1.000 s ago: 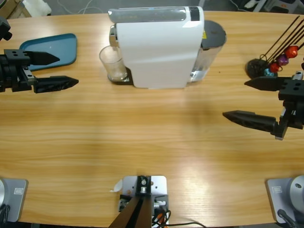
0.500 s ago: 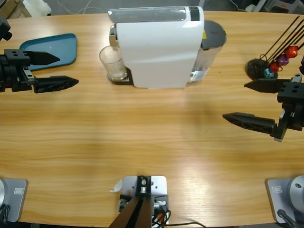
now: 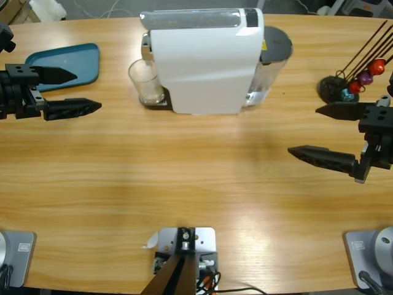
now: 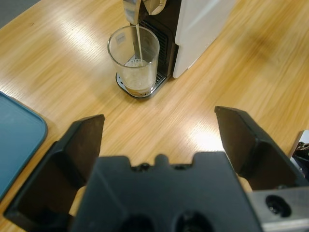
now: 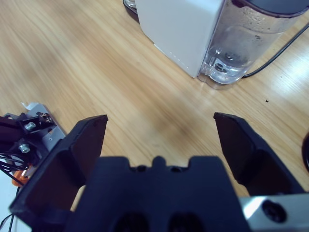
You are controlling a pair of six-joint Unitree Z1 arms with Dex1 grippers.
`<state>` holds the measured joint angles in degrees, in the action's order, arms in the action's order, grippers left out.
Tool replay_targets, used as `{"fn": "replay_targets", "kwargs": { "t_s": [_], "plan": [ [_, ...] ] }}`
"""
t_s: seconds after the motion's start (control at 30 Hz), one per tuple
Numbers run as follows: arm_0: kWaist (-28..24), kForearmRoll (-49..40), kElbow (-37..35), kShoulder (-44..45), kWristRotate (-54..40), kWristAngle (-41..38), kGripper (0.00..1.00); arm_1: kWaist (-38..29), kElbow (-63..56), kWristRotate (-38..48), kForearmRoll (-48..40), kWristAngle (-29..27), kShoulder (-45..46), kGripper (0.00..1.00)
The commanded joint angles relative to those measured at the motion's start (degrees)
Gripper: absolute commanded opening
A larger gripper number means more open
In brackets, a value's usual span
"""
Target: Pour coffee
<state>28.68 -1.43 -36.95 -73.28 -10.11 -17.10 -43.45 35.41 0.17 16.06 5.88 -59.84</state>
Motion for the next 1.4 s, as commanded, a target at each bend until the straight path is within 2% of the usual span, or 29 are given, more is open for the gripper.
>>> {"fn": "replay_targets", "kwargs": {
  "t_s": [0.03, 0.83, 1.07, 1.4],
  "plan": [
    [-0.56, 0.81, 1.69, 0.03, -0.43, -0.13, 1.000, -0.58, -2.02, -0.26, -0.86, 0.36, 1.04, 1.000],
    [-0.21, 0.72, 3.64, 2.02, -2.77, -2.01, 1.000, -0.58, -3.86, -0.26, -3.67, -0.08, 3.99, 1.000],
    [-0.21, 0.81, 1.59, 1.07, -3.21, -1.32, 1.000, -0.60, -3.86, -0.24, -3.76, -0.08, 3.41, 1.000],
    [-2.56, 2.02, -7.77, -16.44, -12.81, -3.22, 0.996, -0.58, -3.26, 0.09, -3.41, 0.18, 2.01, 1.000]
  ]
}}
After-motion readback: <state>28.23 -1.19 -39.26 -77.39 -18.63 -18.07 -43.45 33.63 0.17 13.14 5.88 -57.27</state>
